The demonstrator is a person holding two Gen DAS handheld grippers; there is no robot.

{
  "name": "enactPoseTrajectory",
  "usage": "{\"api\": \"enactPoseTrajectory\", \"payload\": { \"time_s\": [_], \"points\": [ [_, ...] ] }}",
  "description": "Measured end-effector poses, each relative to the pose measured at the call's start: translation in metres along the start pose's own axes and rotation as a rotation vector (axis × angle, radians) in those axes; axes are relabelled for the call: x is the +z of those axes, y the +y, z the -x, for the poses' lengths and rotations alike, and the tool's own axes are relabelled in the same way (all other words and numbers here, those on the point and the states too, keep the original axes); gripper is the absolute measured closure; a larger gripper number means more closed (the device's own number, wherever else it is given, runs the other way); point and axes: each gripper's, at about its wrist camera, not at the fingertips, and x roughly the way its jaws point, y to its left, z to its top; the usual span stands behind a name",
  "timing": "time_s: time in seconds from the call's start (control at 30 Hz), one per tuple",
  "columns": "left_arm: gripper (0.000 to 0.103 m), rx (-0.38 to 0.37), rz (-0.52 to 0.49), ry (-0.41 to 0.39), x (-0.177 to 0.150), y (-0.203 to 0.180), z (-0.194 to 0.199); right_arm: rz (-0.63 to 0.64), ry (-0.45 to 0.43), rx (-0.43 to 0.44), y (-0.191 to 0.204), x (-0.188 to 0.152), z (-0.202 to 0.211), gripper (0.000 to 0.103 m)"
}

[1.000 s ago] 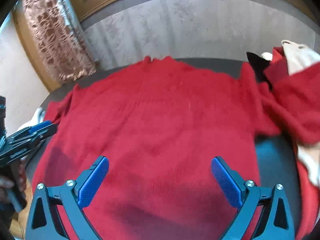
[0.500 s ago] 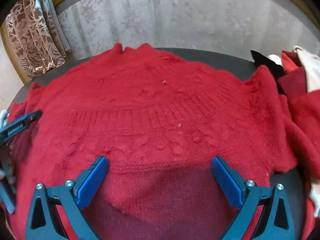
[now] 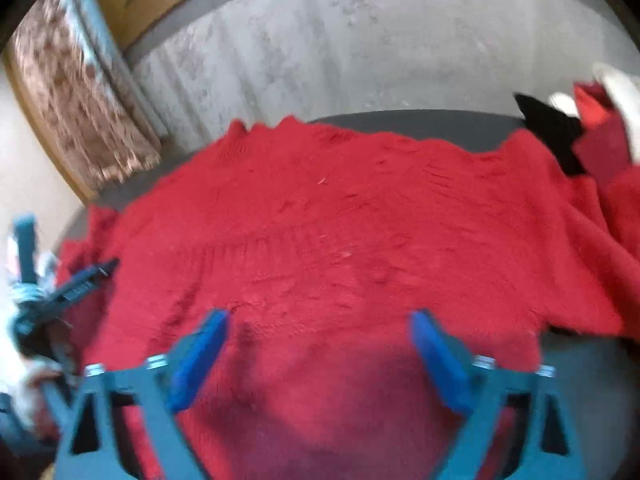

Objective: Fold clothes
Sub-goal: 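Grasp a red sleeve cuff with the right gripper and fold it across the body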

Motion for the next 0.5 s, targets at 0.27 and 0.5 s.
{"api": "enactPoseTrajectory", "payload": {
  "time_s": [0.27, 0.5],
  "points": [
    [0.042, -0.001, 0.006, -0.004, -0.002, -0.001, 0.003, -0.357, -0.292, -0.018, -0.152, 0.008, 0.158, 0.029],
    [0.041, 0.005, 0.005, -0.003, -0.001, -0.002, 0.003, -0.614, -0.431, -0.007, -0.247, 0.003, 0.211, 0.018]
  ]
}}
